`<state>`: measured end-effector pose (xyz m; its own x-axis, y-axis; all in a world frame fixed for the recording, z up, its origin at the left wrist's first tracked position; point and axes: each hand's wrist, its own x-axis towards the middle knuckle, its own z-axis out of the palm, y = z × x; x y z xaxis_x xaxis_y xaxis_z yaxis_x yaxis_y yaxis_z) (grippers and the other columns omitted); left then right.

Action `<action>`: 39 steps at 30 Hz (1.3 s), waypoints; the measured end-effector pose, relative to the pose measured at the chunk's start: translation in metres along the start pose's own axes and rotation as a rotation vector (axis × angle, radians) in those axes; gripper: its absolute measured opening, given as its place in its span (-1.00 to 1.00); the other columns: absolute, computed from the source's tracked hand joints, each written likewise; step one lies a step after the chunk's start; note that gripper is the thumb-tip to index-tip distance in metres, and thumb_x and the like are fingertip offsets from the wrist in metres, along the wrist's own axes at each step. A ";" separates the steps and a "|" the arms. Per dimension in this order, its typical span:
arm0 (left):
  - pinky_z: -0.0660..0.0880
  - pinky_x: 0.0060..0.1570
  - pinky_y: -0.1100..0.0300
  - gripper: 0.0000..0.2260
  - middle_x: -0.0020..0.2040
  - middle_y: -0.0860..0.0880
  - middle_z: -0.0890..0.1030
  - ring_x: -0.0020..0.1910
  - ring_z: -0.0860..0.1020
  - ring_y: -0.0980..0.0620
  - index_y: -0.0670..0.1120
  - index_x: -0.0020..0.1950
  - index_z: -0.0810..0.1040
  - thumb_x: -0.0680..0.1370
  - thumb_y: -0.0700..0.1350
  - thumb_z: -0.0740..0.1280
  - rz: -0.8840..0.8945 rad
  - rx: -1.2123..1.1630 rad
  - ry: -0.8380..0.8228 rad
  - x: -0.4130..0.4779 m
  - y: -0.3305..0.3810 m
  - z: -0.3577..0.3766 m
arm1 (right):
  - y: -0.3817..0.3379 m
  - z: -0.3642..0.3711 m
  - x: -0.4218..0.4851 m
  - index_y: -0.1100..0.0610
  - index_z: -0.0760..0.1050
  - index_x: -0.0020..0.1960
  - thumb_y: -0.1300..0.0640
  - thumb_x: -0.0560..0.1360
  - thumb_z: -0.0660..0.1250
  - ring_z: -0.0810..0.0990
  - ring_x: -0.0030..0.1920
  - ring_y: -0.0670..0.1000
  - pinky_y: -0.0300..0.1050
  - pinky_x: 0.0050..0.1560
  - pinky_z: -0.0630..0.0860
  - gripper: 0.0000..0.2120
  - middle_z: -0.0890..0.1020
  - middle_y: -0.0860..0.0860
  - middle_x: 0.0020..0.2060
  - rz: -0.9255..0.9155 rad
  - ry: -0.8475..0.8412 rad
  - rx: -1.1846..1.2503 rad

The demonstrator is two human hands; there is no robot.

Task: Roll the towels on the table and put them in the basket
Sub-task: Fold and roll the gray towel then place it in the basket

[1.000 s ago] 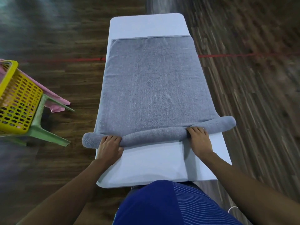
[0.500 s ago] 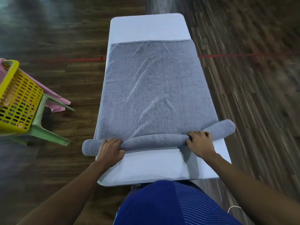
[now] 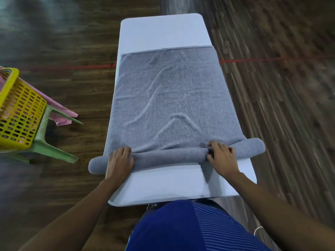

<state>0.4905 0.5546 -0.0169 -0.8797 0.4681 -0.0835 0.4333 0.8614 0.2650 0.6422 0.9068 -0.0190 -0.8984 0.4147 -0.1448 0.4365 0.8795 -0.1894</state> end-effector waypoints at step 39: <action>0.39 0.12 0.05 -0.75 0.05 -0.02 0.55 0.05 0.50 -0.05 -0.05 0.08 0.56 0.44 -0.01 0.33 0.134 0.184 -0.252 -0.008 0.002 -0.005 | 0.030 -0.012 0.008 0.02 0.42 0.28 0.00 0.43 0.30 0.47 0.25 0.09 0.03 0.34 0.23 -0.57 0.55 0.00 0.22 -0.109 -0.270 -0.166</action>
<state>0.4972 0.5522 -0.0113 -0.7465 0.5938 -0.3001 0.5901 0.7993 0.1138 0.6469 0.9390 -0.0143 -0.8841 0.2591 -0.3890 0.3053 0.9503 -0.0607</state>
